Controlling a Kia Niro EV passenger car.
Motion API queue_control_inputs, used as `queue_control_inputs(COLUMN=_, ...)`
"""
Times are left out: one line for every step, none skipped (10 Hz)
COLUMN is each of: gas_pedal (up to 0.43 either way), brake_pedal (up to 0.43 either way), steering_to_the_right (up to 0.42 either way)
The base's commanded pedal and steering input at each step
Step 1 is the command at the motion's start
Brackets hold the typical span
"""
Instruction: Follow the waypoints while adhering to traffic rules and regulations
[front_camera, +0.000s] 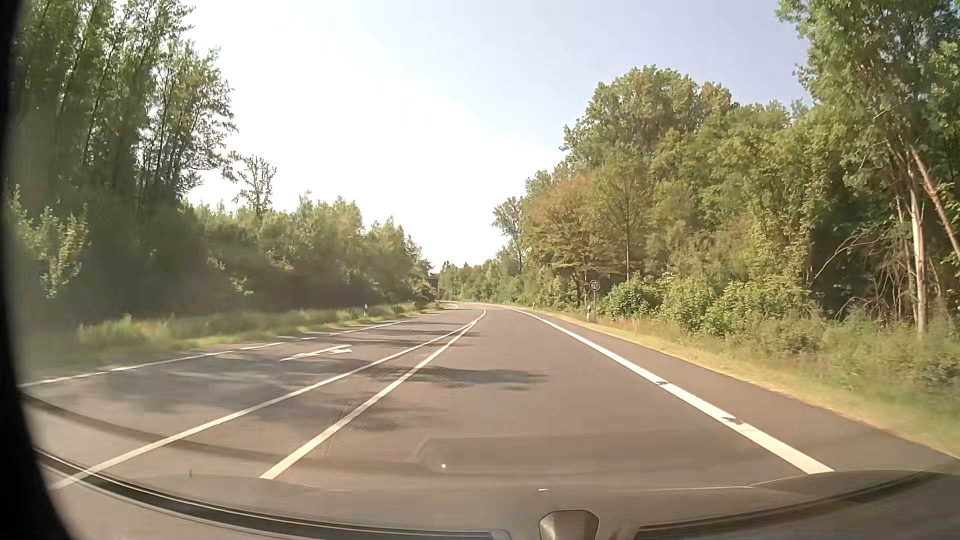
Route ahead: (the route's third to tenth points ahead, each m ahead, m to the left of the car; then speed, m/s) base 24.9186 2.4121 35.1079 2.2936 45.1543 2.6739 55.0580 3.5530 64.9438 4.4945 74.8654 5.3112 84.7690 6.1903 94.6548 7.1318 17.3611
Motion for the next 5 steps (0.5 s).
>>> queue_control_inputs(gas_pedal=0.350, brake_pedal=0.006, steering_to_the_right=-0.004)
queue_control_inputs(gas_pedal=0.339, brake_pedal=0.006, steering_to_the_right=-0.004)
queue_control_inputs(gas_pedal=0.339, brake_pedal=0.006, steering_to_the_right=-0.004)
queue_control_inputs(gas_pedal=0.339, brake_pedal=0.006, steering_to_the_right=-0.004)
queue_control_inputs(gas_pedal=0.339, brake_pedal=0.006, steering_to_the_right=-0.004)
